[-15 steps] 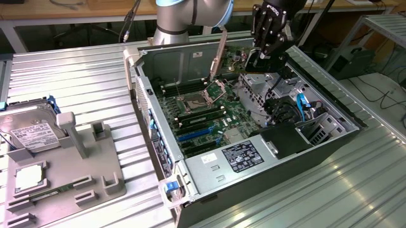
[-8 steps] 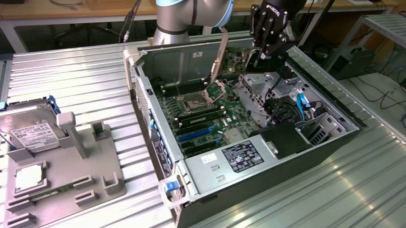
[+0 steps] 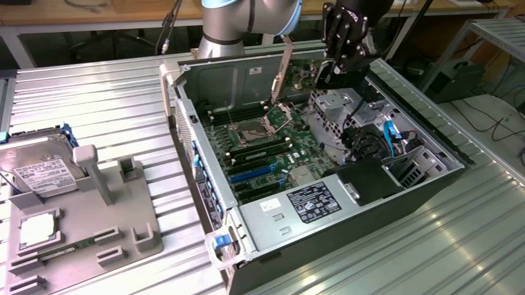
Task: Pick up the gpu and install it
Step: 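Insert the gpu into the slot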
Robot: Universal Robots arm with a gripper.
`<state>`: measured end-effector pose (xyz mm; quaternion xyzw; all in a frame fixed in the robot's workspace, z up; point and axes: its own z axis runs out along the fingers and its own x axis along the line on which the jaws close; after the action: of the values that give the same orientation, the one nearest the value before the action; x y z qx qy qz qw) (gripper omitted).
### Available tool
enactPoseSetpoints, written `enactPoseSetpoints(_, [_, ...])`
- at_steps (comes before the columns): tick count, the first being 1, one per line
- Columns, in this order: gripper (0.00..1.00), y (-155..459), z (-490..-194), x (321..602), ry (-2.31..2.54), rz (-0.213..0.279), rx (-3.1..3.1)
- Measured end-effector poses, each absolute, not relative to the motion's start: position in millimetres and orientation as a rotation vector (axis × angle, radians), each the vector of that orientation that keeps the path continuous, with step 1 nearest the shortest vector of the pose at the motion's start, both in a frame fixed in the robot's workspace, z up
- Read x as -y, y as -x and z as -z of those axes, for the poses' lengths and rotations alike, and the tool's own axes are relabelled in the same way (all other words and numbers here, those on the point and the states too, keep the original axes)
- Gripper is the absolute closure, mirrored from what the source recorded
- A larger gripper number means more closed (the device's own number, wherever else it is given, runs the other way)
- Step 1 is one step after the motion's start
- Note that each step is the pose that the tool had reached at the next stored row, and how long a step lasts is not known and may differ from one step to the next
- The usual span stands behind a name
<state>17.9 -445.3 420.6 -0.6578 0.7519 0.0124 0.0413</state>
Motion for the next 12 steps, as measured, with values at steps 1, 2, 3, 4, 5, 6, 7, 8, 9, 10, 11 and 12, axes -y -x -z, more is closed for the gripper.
enactPoseSetpoints(1, [0.72, -17.9, -420.4, 445.3, 2.015, -0.041, -2.298])
enactPoseSetpoints(2, [0.72, -18.0, -420.0, 445.2, 2.018, -0.044, -2.290])
enactPoseSetpoints(3, [0.72, -18.0, -420.0, 445.2, 2.025, -0.045, -2.283])
enactPoseSetpoints(4, [0.72, -18.0, -420.0, 445.2, 2.035, -0.045, -2.274])
enactPoseSetpoints(5, [0.72, -17.9, -420.0, 445.3, 2.044, -0.045, -2.265])
enactPoseSetpoints(6, [0.72, -17.8, -420.0, 445.5, 2.058, -0.047, -2.250])
enactPoseSetpoints(7, [0.72, -17.6, -419.8, 446.3, 2.062, -0.051, -2.242])
enactPoseSetpoints(8, [0.72, -17.3, -419.7, 446.4, 2.064, -0.052, -2.239])
enactPoseSetpoints(9, [0.72, -17.1, -419.6, 446.5, 2.065, -0.055, -2.235])
enactPoseSetpoints(10, [0.72, -17.0, -419.5, 446.5, 2.067, -0.056, -2.232])
enactPoseSetpoints(11, [0.72, -16.7, -419.3, 446.5, 2.070, -0.057, -2.228])
enactPoseSetpoints(12, [0.72, -16.1, -418.8, 446.6, 2.073, -0.059, -2.224])
